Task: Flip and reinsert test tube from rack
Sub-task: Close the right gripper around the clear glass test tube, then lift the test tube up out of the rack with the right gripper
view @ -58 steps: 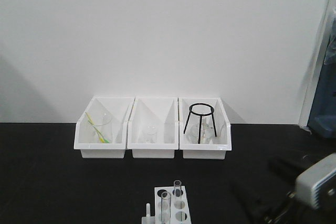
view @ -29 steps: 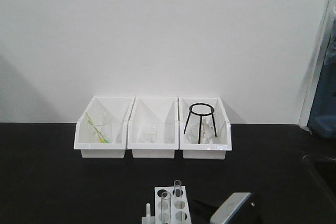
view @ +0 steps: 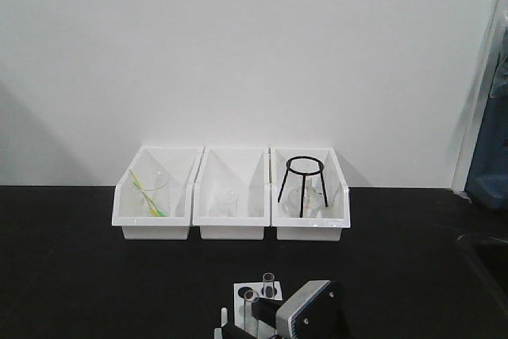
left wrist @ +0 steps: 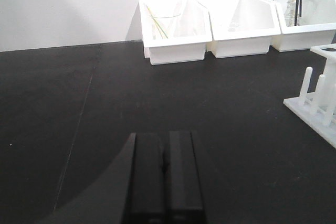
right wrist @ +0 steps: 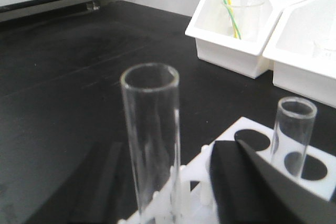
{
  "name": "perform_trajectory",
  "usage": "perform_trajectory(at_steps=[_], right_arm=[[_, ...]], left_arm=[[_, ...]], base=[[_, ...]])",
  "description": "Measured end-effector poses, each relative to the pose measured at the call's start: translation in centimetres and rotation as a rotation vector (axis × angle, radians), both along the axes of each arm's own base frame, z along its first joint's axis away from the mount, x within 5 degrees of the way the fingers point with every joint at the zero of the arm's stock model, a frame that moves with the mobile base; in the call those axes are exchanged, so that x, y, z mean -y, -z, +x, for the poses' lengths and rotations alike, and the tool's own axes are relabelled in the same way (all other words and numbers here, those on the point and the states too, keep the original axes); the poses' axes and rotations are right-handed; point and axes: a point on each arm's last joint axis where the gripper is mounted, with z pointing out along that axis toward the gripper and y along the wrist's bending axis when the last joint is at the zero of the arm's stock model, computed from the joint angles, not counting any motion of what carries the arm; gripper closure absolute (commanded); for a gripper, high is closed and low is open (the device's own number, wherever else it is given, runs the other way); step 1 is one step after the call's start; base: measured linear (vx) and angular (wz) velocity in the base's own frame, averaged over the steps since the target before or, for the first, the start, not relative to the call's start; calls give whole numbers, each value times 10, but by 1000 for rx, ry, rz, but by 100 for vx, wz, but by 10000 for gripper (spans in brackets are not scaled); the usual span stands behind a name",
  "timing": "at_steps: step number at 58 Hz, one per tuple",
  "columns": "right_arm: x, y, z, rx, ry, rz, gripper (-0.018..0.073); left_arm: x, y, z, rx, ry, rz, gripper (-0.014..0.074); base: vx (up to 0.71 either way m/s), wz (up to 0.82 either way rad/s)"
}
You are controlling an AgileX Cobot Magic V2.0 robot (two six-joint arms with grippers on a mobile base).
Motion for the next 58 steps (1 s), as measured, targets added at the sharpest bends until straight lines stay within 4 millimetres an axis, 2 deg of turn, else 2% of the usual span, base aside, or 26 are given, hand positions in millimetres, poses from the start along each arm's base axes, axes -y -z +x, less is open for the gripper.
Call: perform_trajectory(at_steps=[9, 23, 29, 35, 48, 54, 58], right_arm=[[-1, -3, 0, 22, -6, 26, 575], [-1, -4, 0, 23, -6, 30, 574], [1, -13, -1, 10, 4, 44, 573], [4, -43, -4, 23, 22, 96, 573], [16, -141, -16, 122, 71, 146, 573], [21, -173, -22, 236, 69, -10, 573], [25, -184, -25, 402, 43, -257, 573]], left_arm=[[0, 0, 0, 0, 0, 0, 602], [0, 0, 0, 0, 0, 0, 602], [0, 0, 0, 0, 0, 0, 602], [0, 0, 0, 0, 0, 0, 602], [0, 0, 0, 0, 0, 0, 602], [0, 0, 0, 0, 0, 0, 602], [0, 0, 0, 0, 0, 0, 602]], base=[[0, 0], [0, 0], [0, 0], [0, 0], [0, 0], [0, 0], [0, 0]])
